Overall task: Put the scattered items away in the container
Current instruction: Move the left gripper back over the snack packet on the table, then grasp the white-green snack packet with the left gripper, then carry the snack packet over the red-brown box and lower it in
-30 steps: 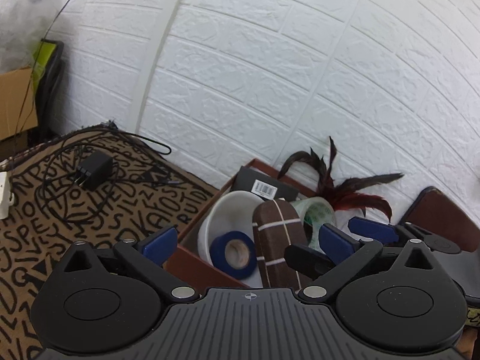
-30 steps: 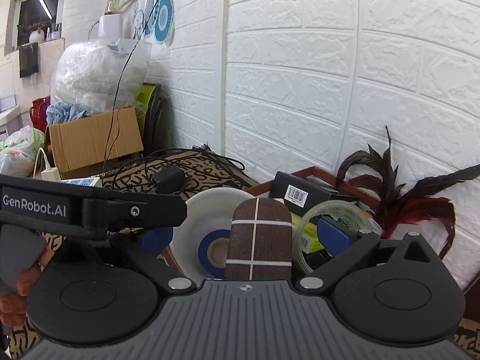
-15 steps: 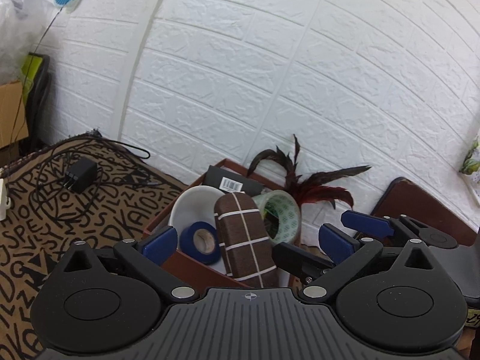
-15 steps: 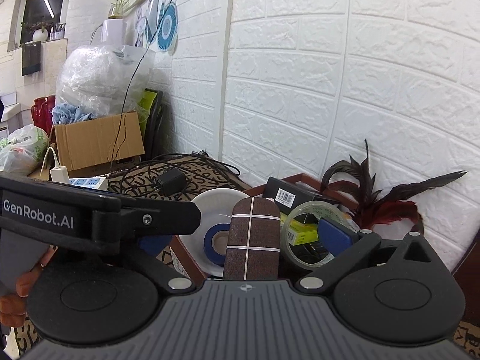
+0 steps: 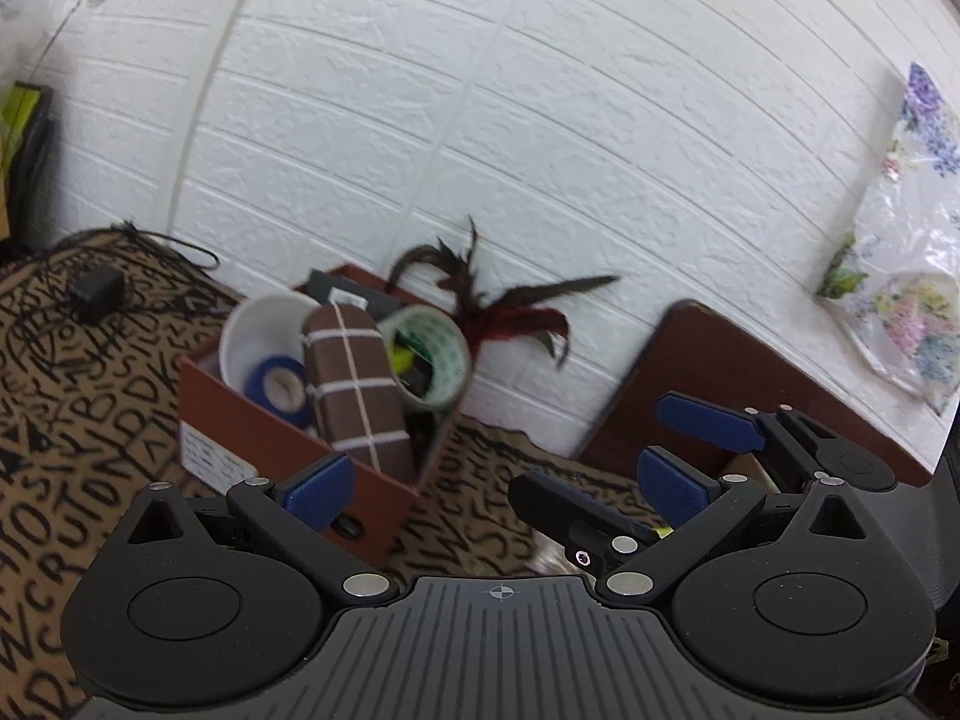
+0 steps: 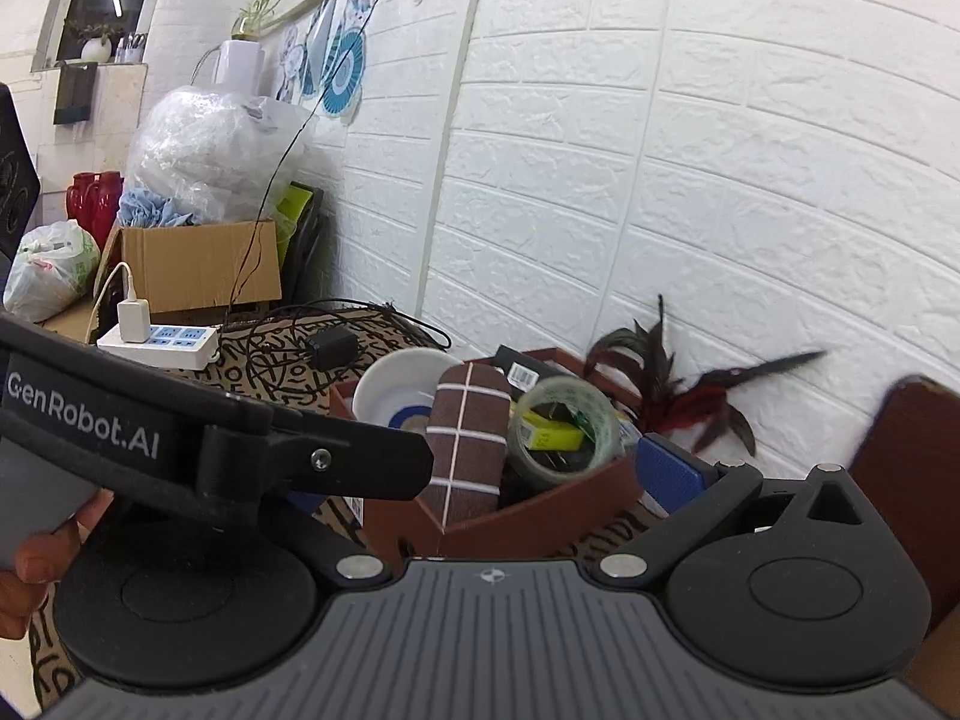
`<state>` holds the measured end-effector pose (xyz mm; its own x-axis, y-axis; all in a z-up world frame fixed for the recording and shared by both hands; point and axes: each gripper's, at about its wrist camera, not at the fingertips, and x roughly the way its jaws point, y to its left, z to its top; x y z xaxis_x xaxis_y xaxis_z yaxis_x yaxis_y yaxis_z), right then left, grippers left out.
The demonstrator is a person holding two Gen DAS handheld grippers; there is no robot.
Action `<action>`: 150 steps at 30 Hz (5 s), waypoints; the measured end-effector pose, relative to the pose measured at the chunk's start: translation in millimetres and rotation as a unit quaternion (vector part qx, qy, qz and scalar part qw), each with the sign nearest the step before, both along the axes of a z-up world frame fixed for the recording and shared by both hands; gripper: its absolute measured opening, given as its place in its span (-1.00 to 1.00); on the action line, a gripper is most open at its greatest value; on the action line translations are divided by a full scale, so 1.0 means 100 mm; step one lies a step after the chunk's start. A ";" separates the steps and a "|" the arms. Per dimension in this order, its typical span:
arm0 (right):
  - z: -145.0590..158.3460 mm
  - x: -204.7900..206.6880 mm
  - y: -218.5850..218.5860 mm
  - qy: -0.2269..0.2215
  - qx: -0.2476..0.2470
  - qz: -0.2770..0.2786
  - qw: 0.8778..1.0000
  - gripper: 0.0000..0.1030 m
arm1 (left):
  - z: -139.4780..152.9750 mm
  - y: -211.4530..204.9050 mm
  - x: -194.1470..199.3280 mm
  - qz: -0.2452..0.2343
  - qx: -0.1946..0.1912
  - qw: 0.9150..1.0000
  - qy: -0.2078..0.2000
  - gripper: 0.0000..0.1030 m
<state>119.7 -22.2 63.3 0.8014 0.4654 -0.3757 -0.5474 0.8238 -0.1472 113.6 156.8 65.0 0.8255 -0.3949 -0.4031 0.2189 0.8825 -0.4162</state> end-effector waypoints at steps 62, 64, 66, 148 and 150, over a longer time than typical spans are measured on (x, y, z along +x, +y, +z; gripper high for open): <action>-1.65 0.09 -0.86 0.167 0.059 -0.124 0.976 0.24 | -1.52 -1.24 0.72 -0.153 0.069 0.976 0.136 -0.05; -1.64 0.08 -0.88 0.170 0.062 -0.122 0.976 0.19 | -1.52 -1.24 0.70 -0.152 0.069 0.976 0.136 -0.11; -1.62 0.07 -0.88 0.175 0.064 -0.120 0.975 0.18 | -1.51 -1.23 0.67 -0.153 0.070 0.976 0.138 -0.11; -0.32 -0.06 -0.16 0.017 0.010 0.017 1.000 0.03 | -0.14 -0.48 0.26 -0.053 0.072 0.995 -0.037 0.16; -0.27 0.11 -0.11 0.005 0.013 0.020 1.000 0.03 | -0.06 -0.46 0.41 -0.044 0.076 0.995 -0.047 0.15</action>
<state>131.0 -33.3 36.6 0.7787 0.5064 -0.3705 -0.5809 0.8050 -0.1206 154.9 110.9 58.8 0.8275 -0.4067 -0.3870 0.3288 0.9098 -0.2532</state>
